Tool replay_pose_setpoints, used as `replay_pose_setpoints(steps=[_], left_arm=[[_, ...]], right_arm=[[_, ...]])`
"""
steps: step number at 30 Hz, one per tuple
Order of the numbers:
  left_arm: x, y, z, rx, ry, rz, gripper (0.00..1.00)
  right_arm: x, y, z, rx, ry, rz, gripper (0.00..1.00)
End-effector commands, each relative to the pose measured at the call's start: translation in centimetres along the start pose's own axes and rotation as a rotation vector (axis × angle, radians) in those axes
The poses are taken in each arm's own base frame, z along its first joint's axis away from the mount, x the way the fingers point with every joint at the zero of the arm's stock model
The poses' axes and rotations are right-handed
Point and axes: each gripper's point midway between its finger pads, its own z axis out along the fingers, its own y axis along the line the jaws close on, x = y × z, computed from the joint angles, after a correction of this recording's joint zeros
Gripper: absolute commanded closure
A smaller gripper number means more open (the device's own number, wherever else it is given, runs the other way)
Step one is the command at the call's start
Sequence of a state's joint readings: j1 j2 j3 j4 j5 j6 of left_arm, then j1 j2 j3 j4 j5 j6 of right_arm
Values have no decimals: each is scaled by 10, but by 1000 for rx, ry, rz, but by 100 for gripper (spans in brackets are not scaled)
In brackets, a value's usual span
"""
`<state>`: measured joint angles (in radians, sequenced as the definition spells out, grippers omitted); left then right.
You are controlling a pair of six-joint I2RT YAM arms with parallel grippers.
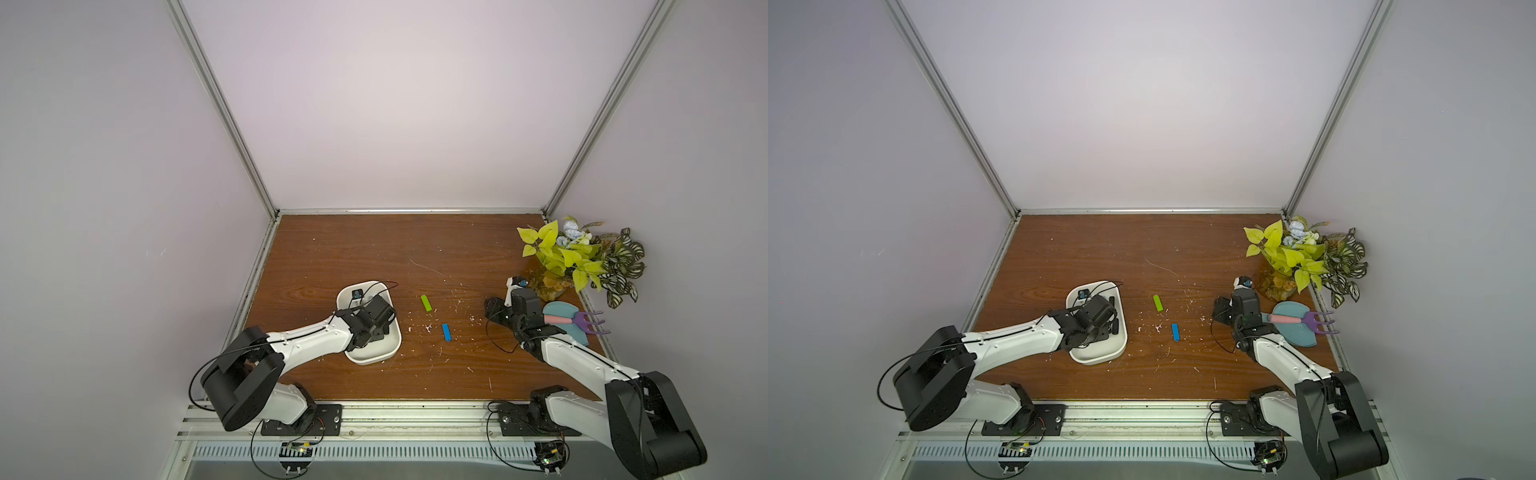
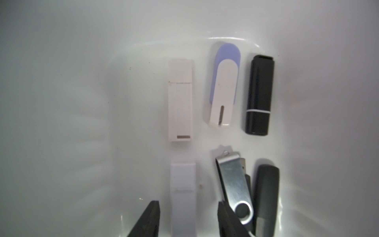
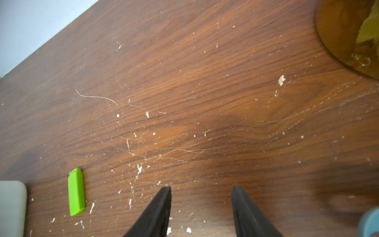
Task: Put the usb flash drive into the storage box
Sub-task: Place the USB flash in the storage box, then pick up the USB flash from the center of the board.
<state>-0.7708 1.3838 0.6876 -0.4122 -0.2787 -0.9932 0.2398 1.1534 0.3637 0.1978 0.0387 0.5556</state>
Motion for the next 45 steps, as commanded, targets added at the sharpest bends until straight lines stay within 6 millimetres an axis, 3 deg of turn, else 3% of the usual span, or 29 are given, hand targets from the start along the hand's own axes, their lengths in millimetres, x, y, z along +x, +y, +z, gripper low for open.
replay_pose_setpoints(steps=[1, 4, 6, 8, 12, 15, 18, 23, 27, 34, 45], left_arm=[[-23, -12, -37, 75, -33, 26, 53], [-54, -26, -83, 182, -143, 77, 44], [-72, -25, -113, 225, -233, 92, 33], [-82, -17, -130, 223, -295, 121, 27], [-89, 14, -133, 156, -316, 137, 25], [-92, 34, -133, 122, -334, 123, 25], [-98, 54, -144, 80, -416, 83, 25], [-101, 61, -160, 104, -479, 55, 24], [-99, 62, -157, 96, -471, 51, 24], [-98, 61, -157, 108, -469, 54, 24], [-98, 61, -154, 94, -461, 52, 26]], right_arm=[[-12, 9, -3, -33, -31, -17, 46], [-10, 16, -3, -64, -7, -19, 46], [-8, 29, -2, -105, 30, -41, 46], [-6, 51, -3, -138, 48, -111, 45], [10, 100, -1, -167, 108, -298, 41], [29, 124, 9, -172, 199, -372, 40], [48, 143, 23, -153, 271, -436, 36], [71, 167, 40, -129, 345, -513, 36], [84, 178, 50, -104, 377, -545, 36], [82, 170, 64, 20, 366, -597, 41], [97, 163, 75, 80, 410, -643, 72]])
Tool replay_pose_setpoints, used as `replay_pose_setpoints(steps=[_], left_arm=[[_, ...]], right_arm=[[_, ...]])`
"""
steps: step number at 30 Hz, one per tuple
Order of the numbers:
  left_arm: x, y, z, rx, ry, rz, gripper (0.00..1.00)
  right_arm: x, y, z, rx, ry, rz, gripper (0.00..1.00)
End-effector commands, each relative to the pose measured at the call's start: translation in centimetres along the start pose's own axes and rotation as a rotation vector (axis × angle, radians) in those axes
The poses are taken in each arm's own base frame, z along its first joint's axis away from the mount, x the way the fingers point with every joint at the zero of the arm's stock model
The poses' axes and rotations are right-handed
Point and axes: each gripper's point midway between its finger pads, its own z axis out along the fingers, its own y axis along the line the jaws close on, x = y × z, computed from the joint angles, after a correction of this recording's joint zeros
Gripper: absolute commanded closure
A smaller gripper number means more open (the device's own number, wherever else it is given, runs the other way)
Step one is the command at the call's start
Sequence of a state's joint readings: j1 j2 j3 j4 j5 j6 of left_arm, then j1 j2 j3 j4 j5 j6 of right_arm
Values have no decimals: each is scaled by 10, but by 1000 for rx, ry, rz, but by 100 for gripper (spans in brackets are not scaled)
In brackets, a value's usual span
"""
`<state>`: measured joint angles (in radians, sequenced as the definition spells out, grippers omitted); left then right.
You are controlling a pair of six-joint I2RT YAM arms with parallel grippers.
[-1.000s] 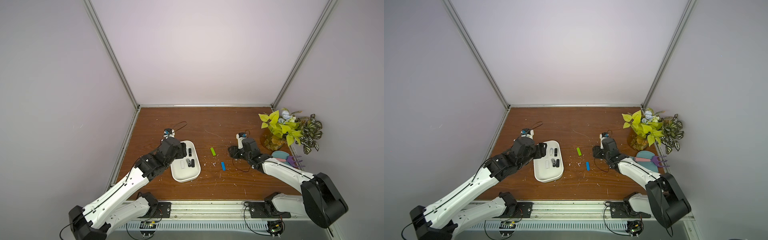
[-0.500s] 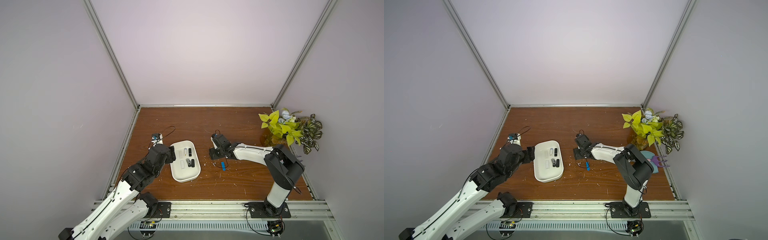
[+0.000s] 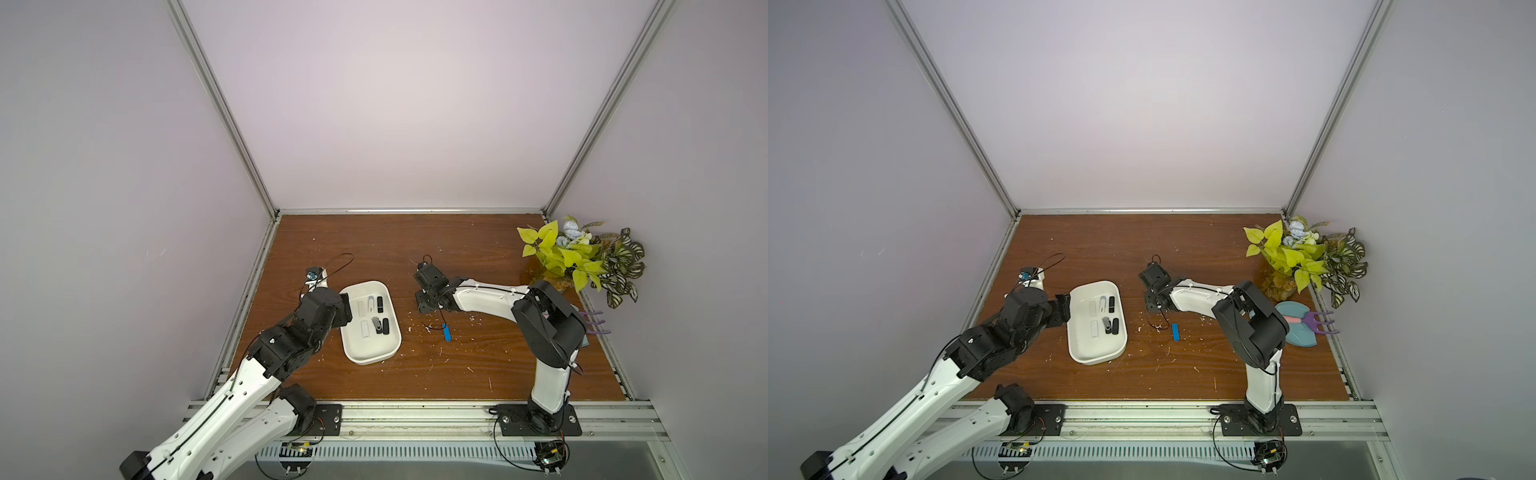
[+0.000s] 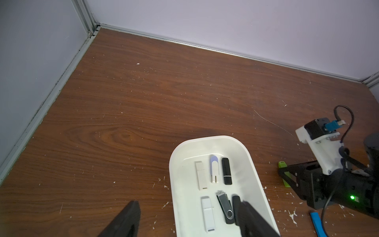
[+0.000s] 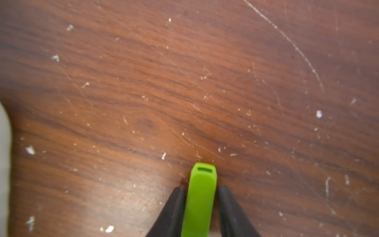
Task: Put the usb flash drive into the storage box
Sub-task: Pick up the USB flash from the center of the board, then place the USB flash in the storage box.
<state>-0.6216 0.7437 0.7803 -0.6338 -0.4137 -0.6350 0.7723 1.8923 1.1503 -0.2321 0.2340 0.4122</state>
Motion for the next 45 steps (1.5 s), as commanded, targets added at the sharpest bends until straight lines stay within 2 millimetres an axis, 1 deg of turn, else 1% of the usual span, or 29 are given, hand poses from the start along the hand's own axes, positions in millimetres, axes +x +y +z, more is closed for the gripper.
replay_pose_setpoints(steps=[1, 4, 6, 8, 10, 12, 14, 15, 17, 19, 21, 23, 25, 27, 35, 37, 45], left_arm=[[2, 7, 1, -31, 4, 15, 26], [1, 7, 0, -29, -1, 10, 26], [2, 7, 1, -32, 2, 11, 26], [2, 7, 1, -29, 2, 9, 26], [1, 7, 0, -28, -2, 6, 26], [-1, 10, -2, -38, -15, -2, 26], [-4, 11, -5, -34, -32, -18, 25], [-5, 13, -7, -36, -40, -25, 25], [-8, 16, -11, -39, -62, -39, 25], [-11, 18, -14, -40, -79, -50, 25], [-13, 19, -17, -40, -90, -55, 25], [-14, 20, -19, -38, -99, -61, 25], [-15, 22, -20, -44, -106, -69, 25], [-15, 24, -21, -52, -111, -73, 25], [-14, 23, -20, -45, -104, -69, 25], [-14, 22, -20, -45, -102, -68, 25], [-13, 22, -19, -44, -98, -64, 25]], right_arm=[[23, -6, 5, 48, 82, -27, 75], [19, -4, 1, 42, 66, -15, 80], [11, -3, -4, 36, 36, -4, 83], [-5, 2, -16, 5, -14, 9, 86], [-25, 14, -37, -50, -73, 22, 87], [-47, 33, -67, -139, -152, 38, 87], [-65, 44, -99, -186, -223, 92, 87], [-71, 52, -113, -218, -251, 108, 87], [-79, 77, -140, -318, -305, 134, 88], [-79, 106, -157, -423, -312, 146, 89], [-76, 136, -167, -512, -301, 151, 89], [-72, 165, -172, -578, -281, 149, 89], [-70, 186, -173, -600, -280, 132, 89], [-69, 200, -164, -594, -260, 120, 89], [-64, 235, -120, -586, -193, 134, 88], [-62, 239, -104, -567, -176, 136, 88], [-54, 251, -64, -524, -139, 125, 86]])
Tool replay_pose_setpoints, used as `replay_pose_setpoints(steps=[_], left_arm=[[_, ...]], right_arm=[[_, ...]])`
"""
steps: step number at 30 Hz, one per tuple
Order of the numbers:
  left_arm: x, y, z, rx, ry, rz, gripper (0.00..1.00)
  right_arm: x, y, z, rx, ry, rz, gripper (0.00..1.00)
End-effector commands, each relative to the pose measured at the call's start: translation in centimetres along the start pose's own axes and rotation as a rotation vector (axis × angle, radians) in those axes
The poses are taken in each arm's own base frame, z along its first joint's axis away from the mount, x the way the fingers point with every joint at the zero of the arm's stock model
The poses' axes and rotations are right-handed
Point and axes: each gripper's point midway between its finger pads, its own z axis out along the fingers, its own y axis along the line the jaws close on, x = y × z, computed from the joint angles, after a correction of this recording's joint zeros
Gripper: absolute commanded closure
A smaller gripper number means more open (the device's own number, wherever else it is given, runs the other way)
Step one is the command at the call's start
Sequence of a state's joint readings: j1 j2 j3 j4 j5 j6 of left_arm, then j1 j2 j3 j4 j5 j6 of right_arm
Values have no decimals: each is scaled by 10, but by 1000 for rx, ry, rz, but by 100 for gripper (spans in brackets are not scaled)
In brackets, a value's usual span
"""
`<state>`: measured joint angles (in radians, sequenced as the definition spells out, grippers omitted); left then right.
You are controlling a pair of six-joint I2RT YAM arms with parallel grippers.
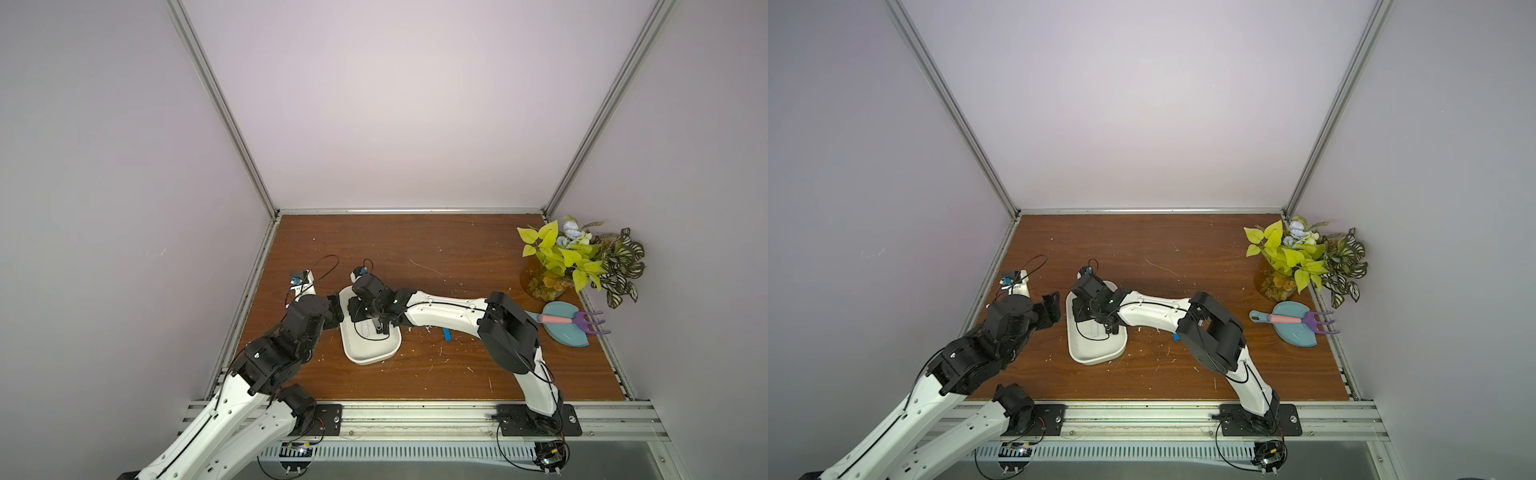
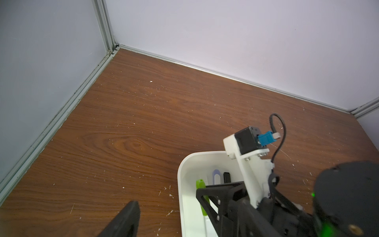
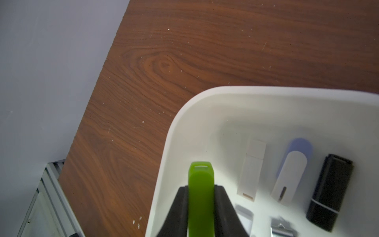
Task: Put the usb flash drive into the storage box
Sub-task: Place the USB flash in the storage box.
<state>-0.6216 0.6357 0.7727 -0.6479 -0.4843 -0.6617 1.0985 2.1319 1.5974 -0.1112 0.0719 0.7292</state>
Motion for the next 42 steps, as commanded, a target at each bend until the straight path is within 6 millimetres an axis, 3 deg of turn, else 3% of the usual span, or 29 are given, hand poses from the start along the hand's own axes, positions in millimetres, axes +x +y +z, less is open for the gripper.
replay_pose_setpoints(steps=[1, 19, 29, 34, 38, 42], left_arm=[[2, 6, 1, -25, 1, 4, 25], [4, 6, 3, -31, 12, 16, 25], [6, 4, 6, -33, 23, 25, 25], [5, 5, 5, -36, 19, 24, 25], [4, 6, 4, -37, 13, 20, 24], [5, 6, 4, -37, 13, 20, 25]], right_arm=[[-13, 12, 1, -26, -27, 20, 86], [-1, -3, 34, 37, 5, 21, 76], [-9, 4, 25, 36, -7, 10, 64], [-22, 12, 4, 16, -38, -1, 64], [-51, 16, -35, 39, -120, -47, 64], [-82, -6, -83, 94, -193, -68, 61]])
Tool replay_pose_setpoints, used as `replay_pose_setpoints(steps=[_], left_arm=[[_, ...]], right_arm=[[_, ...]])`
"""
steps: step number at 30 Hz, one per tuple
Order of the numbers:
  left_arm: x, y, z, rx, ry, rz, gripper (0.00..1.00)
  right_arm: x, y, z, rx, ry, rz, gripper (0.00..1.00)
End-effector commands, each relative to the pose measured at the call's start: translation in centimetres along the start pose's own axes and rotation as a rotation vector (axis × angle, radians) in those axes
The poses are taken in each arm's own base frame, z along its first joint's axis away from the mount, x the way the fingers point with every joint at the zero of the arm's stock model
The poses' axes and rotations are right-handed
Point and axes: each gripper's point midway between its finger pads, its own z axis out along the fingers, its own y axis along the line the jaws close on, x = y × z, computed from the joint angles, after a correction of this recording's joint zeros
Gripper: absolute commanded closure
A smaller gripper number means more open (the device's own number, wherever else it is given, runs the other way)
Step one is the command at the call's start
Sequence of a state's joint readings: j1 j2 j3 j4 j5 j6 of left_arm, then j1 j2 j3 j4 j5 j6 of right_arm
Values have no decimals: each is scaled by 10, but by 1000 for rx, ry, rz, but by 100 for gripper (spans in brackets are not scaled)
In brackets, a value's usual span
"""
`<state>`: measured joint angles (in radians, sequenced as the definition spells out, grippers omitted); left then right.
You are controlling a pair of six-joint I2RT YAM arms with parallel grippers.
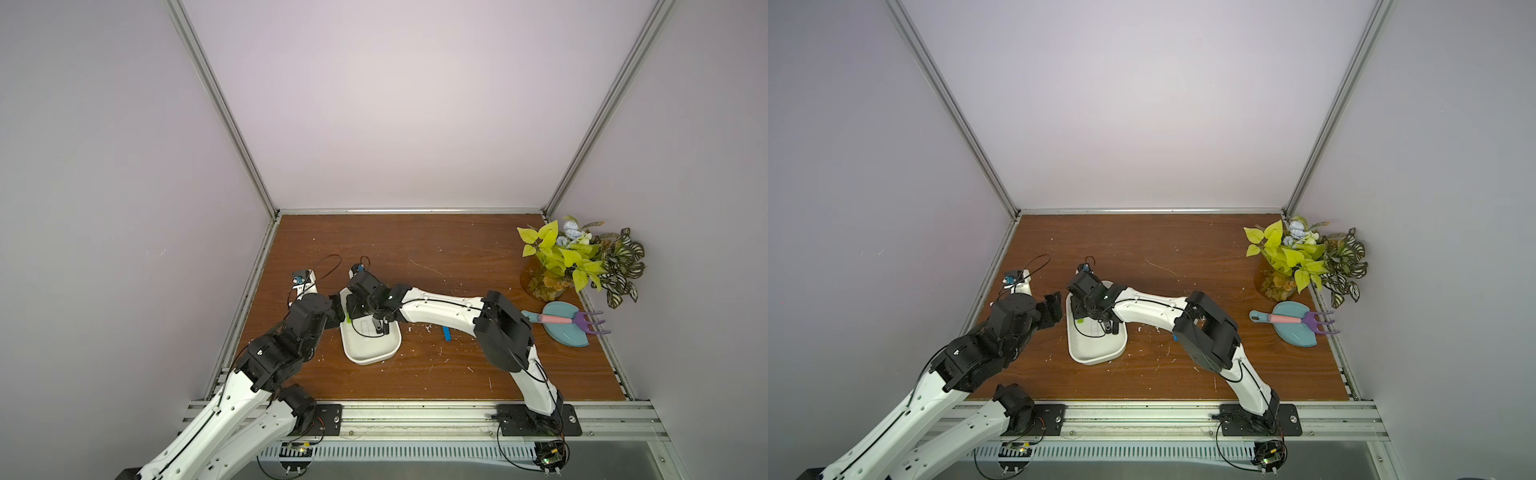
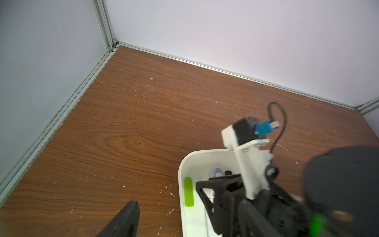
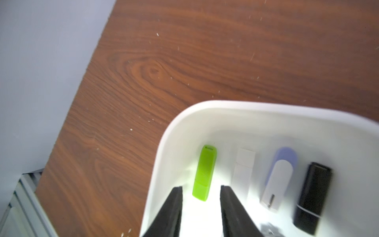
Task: Put the usb flash drive into the storage box
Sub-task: Place the USB flash in the storage box, then pick up the USB flash from the center of the board.
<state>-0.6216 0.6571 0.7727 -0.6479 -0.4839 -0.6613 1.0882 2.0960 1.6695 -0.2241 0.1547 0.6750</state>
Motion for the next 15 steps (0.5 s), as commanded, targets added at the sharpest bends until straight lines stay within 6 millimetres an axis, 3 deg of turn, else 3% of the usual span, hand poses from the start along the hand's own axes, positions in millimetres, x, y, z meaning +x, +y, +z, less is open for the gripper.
replay_pose_setpoints(steps=[1, 4, 8, 11, 15], left_arm=[[2, 7, 0, -26, -2, 9, 25], [1, 6, 0, -22, -4, 4, 25], [3, 5, 1, -21, 4, 10, 24], [3, 5, 2, -23, 10, 15, 24], [4, 5, 2, -22, 12, 15, 24]], right_arm=[[-61, -21, -67, 35, -151, -11, 60], [-67, -67, -101, 101, -177, 8, 56], [-52, -137, -145, 214, -195, 39, 52], [-25, -178, -165, 307, -151, 36, 49], [28, -212, -161, 392, -14, 29, 47]])
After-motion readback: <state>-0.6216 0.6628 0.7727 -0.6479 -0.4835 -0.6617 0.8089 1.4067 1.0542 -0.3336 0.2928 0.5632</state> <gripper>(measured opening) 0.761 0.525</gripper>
